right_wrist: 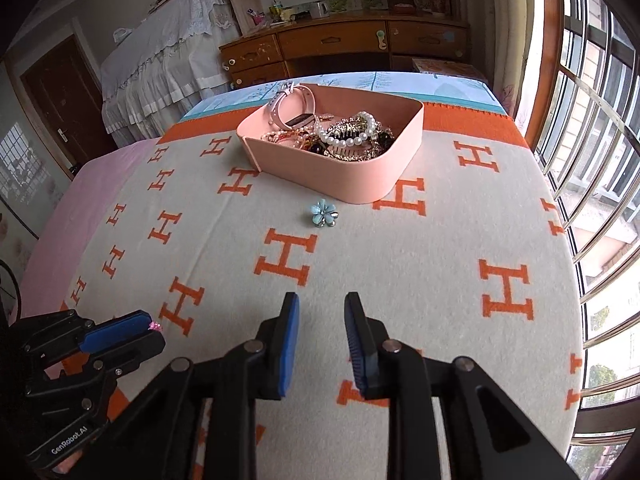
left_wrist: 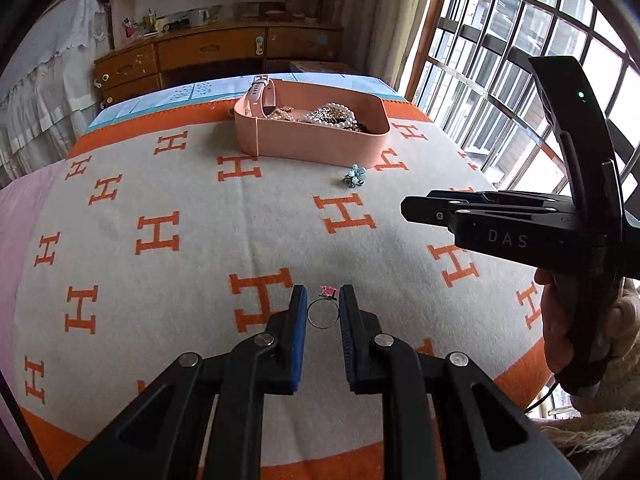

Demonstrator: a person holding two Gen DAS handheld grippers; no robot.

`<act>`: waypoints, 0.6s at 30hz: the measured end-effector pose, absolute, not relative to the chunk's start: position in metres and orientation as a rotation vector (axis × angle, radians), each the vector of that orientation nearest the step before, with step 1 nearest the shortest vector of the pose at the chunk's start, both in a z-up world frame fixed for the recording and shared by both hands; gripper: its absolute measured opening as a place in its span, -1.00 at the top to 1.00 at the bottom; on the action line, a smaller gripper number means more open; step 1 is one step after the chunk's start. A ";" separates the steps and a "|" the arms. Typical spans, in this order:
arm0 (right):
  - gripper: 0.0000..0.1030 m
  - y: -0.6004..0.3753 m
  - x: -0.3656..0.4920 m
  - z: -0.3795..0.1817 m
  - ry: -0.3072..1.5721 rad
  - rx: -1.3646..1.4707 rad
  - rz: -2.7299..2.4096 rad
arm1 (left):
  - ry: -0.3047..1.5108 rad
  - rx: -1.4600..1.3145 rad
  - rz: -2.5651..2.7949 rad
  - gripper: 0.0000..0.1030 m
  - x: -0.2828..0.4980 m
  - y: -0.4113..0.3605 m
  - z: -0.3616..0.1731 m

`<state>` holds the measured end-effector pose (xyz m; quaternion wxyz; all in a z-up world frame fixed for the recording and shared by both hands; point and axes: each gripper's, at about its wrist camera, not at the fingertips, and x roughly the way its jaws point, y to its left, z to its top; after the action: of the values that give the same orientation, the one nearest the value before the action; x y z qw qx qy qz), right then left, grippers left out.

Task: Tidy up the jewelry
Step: 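Grasp the pink-stone ring with the left tool while the right tool grasps the blue flower brooch, then carry the ring and brooch into the pink tray and open both tools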

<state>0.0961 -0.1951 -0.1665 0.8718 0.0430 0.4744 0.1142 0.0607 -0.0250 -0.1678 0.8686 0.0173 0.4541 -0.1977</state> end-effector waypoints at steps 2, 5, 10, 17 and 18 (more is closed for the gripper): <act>0.30 -0.189 0.113 -0.167 0.989 0.057 0.224 | 0.957 0.022 -0.407 0.73 0.067 -0.021 -0.169; 0.30 -0.182 0.138 -0.174 1.020 0.032 0.217 | 0.967 -0.002 -0.396 0.73 0.077 -0.014 -0.171; 0.31 -0.172 0.167 -0.186 1.058 -0.006 0.202 | 0.981 -0.033 -0.379 0.73 0.091 -0.005 -0.174; 0.56 -0.168 0.178 -0.195 1.062 -0.052 0.164 | 0.990 -0.054 -0.371 0.73 0.106 -0.002 -0.171; 0.60 -0.168 0.177 -0.196 1.059 -0.065 0.160 | 0.993 -0.055 -0.374 0.73 0.109 -0.002 -0.170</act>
<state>0.1774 -0.1681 -0.1959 0.8594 -0.0309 0.5046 0.0760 0.1086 -0.0024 -0.1702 0.8622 -0.0263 0.4735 -0.1781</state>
